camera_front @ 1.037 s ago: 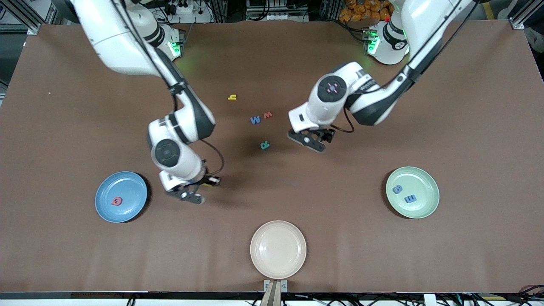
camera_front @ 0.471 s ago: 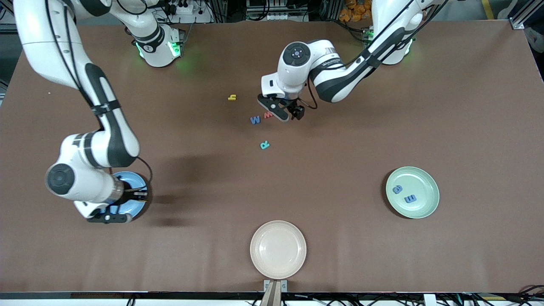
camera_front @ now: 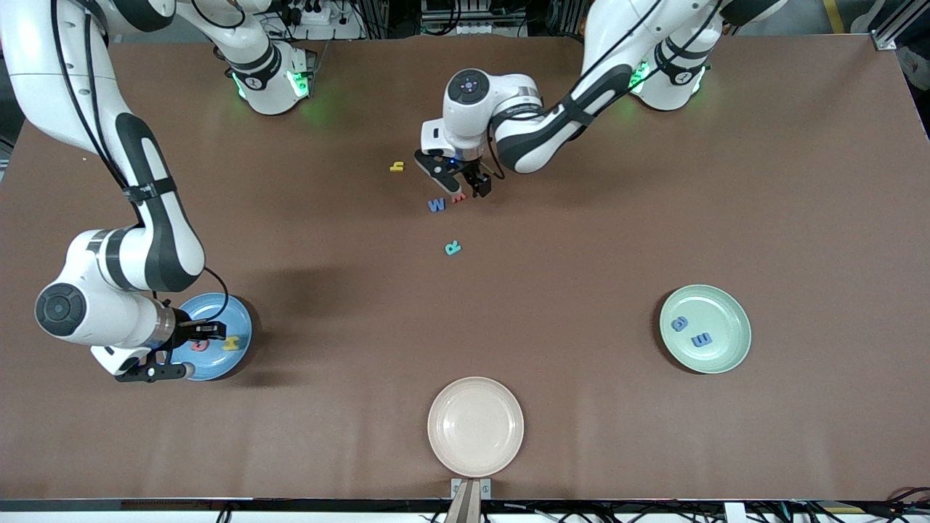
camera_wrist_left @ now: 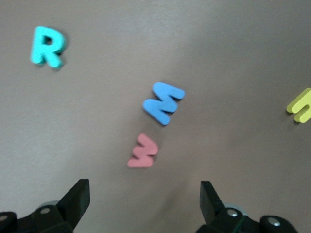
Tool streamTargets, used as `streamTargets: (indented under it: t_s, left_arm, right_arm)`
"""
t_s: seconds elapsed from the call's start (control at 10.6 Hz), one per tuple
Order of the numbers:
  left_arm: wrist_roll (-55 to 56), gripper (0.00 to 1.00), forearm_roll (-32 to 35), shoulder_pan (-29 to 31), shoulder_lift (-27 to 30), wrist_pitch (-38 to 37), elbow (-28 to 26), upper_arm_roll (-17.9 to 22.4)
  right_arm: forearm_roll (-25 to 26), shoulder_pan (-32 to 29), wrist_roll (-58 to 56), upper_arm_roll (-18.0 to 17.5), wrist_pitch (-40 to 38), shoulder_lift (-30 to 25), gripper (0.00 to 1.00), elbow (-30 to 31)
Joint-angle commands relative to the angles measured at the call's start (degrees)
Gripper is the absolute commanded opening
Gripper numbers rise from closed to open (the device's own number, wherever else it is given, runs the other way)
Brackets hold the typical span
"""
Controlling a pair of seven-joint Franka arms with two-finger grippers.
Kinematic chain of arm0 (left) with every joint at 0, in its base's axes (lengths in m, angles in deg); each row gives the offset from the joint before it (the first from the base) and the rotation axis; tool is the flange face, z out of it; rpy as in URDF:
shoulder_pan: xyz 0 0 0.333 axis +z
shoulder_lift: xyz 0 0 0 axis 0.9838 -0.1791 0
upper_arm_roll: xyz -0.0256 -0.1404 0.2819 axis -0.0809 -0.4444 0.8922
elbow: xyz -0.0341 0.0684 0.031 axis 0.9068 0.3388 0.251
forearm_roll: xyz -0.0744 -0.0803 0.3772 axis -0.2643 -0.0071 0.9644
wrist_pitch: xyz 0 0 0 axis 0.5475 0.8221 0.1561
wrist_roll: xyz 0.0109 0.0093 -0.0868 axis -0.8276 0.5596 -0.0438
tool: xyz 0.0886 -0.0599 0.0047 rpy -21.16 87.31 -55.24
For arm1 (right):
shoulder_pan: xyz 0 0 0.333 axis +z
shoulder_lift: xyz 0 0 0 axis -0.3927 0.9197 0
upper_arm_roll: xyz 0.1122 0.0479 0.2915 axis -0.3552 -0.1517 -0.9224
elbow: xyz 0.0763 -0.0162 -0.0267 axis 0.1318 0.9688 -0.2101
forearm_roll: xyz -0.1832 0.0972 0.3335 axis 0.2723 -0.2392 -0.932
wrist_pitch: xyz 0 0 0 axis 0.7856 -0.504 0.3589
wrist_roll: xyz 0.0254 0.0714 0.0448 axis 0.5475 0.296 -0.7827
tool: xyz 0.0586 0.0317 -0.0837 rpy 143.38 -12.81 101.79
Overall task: Sort uppercase to blue plate, lowercase to green plate
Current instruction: 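Place the H on the blue plate while the left gripper moves to M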
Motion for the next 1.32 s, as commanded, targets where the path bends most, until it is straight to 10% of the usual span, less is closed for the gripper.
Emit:
streamTargets:
  t_s: [0.0, 1.23]
  left_arm:
    - [1.52, 0.99, 1.88, -5.04, -1.92, -0.20, 3.36, 4.42]
    - [-5.69, 0.79, 7.42, -6.72, -5.79, -0.81, 5.65, 5.75]
  right_arm:
    - [0.96, -0.01, -0.02, -0.42, -0.70, -0.17, 1.00, 0.09]
    - [0.96, 2.71, 7.44, -0.51, -0.17, 0.18, 1.00, 1.15]
